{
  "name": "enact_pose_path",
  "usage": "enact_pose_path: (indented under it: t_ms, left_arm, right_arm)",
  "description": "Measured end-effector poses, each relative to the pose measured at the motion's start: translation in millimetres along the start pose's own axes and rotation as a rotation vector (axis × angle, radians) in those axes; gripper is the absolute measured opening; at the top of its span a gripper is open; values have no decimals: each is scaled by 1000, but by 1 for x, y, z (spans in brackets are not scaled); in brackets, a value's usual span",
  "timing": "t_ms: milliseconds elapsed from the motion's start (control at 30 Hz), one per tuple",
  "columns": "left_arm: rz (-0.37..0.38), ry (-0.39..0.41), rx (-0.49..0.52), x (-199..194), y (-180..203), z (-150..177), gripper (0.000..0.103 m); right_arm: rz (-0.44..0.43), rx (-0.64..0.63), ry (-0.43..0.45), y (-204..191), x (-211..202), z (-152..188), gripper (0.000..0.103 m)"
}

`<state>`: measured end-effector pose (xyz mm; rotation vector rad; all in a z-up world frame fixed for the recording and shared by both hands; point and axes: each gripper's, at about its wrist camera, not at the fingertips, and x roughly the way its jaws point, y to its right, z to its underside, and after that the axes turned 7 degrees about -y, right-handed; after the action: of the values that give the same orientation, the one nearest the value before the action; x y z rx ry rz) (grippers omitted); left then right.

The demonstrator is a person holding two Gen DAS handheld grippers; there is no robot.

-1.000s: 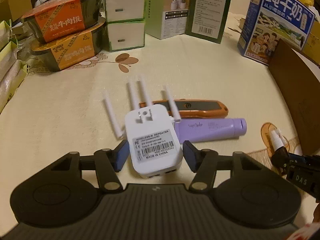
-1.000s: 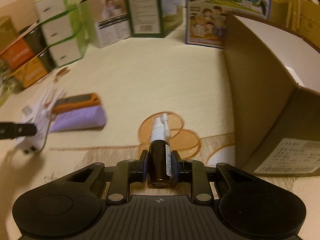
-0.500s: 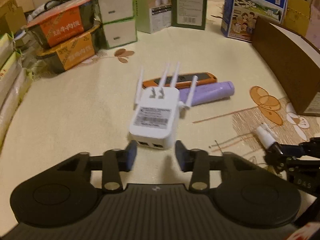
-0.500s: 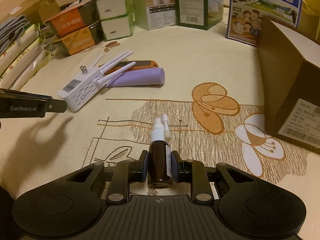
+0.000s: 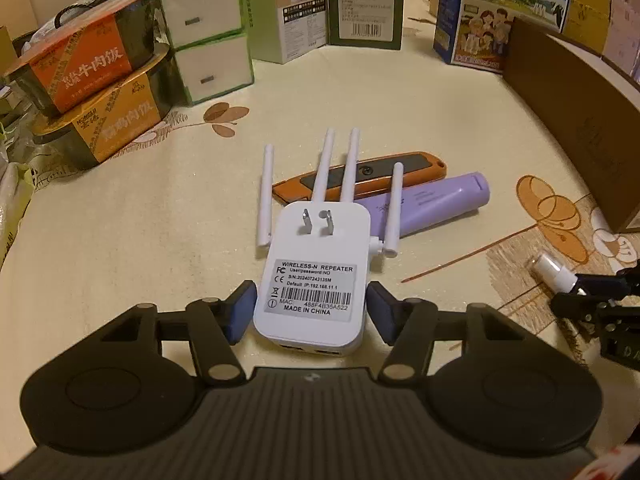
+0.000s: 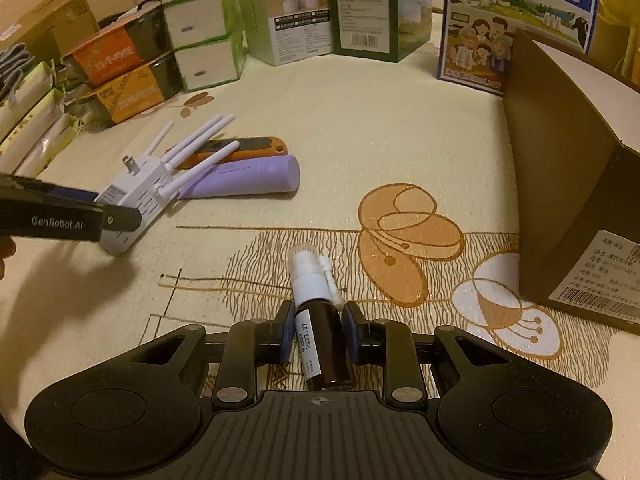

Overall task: Organize rigid objects
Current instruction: 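Grasp the brown spray bottle with the right tool while the left tool closes on the white router, then carry the router with the left tool while the right tool carries the bottle to the brown box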

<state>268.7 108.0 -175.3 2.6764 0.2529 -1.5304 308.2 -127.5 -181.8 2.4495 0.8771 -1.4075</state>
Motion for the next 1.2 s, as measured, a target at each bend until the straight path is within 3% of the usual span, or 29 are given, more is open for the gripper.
enact_pose_path:
  t_ms: [267,400,733,1200]
  left_arm:
    - [-14,-79,-47,-30,13,33,55]
    - [-19,-86,-11,-44,22,50,52]
    - [-21,-85,18,-24,25,29,53]
    - [-35,-64,3,-21,27,31,52]
  right_arm:
    - [-30,-12,-7,-7,-12,17,23]
    - [-28,-18,-4,-13,-17,27,23]
    - [-21,-1,-11,-13,-12,21,23]
    - [-1,-27,-16,-18,-8,20,22]
